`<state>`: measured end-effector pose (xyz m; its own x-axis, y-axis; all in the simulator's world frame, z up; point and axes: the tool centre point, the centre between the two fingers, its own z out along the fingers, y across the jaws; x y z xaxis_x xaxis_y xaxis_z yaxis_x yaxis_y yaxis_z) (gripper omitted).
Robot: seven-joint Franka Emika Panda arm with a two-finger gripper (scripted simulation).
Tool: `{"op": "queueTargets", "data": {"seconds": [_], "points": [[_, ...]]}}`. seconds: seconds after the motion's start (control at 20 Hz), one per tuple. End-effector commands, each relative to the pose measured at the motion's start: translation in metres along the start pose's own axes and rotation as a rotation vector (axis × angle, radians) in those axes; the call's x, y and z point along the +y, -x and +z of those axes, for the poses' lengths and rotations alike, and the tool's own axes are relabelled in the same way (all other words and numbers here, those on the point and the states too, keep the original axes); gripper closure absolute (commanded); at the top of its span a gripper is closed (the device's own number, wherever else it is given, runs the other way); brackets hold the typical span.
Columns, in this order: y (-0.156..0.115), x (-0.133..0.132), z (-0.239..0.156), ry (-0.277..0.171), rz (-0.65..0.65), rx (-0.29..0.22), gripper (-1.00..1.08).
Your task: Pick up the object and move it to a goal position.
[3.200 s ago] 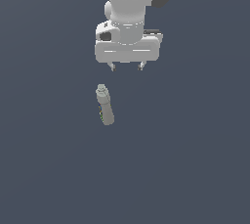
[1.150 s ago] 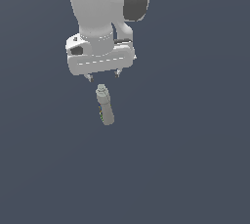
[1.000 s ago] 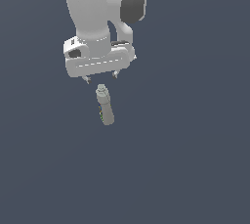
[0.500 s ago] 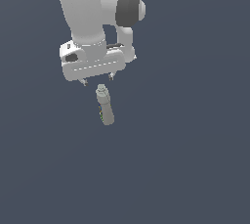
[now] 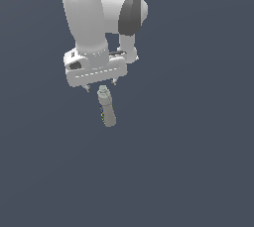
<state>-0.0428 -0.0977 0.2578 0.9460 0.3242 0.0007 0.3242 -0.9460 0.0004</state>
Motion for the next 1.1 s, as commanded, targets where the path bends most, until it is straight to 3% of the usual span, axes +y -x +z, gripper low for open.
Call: {"op": "queueTargets", "data": {"seconds": [0.0, 0.35, 0.4, 1.05], "points": [[0.001, 0.0, 0.012, 0.0, -0.001, -0.001, -0.92], [0.0, 0.0, 0.028, 0.0, -0.002, -0.001, -0.92], [0.0, 0.0, 0.028, 0.0, -0.002, -0.001, 1.08], [-0.001, 0.0, 0.023, 0.001, -0.003, 0.002, 1.08]]}}
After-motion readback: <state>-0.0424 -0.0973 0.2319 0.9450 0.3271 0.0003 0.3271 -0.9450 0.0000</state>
